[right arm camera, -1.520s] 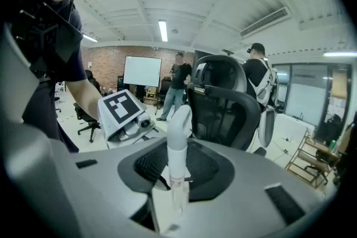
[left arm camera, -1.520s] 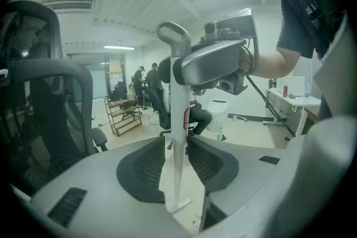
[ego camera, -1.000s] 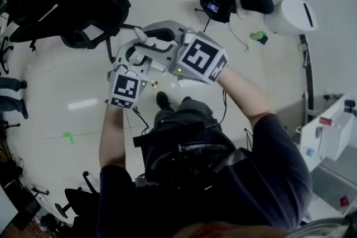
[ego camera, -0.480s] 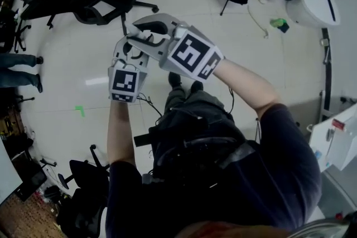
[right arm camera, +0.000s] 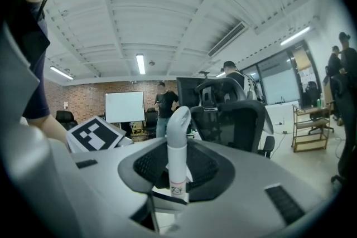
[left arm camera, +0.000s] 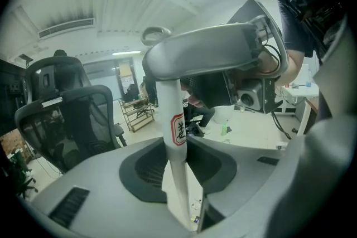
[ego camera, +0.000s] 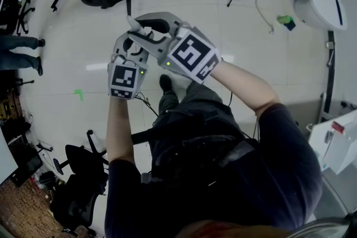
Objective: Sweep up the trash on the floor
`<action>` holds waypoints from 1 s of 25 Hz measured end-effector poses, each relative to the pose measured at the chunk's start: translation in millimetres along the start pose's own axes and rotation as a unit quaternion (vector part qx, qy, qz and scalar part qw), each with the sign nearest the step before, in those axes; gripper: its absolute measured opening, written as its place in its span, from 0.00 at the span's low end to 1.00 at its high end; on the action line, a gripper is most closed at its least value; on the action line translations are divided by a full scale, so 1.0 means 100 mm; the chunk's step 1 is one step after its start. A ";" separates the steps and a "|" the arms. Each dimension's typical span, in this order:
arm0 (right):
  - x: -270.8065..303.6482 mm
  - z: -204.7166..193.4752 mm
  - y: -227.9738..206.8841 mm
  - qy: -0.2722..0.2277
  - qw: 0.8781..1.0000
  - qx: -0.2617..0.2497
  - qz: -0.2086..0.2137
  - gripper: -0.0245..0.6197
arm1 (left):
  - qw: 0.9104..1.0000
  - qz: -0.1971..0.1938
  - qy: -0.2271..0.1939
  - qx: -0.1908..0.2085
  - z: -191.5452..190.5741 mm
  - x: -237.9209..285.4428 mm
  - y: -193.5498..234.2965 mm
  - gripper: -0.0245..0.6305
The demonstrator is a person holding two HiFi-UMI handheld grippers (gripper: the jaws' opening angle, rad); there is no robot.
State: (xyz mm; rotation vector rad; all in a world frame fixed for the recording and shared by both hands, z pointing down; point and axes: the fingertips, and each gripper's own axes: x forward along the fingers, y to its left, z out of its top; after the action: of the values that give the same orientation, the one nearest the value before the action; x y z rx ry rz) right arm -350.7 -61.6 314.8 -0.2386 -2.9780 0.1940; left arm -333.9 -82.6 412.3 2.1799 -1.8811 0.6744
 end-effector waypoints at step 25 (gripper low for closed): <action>0.79 -1.10 0.32 0.007 0.984 0.056 -0.172 0.22 | 0.994 -0.105 0.016 -0.025 -1.40 -0.15 0.19 0.18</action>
State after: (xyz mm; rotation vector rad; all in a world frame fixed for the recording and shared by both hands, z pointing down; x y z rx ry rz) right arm -406.4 -4.4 428.6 0.2839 -2.9210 0.3141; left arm -384.6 -13.5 525.6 2.2783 -1.6050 0.6111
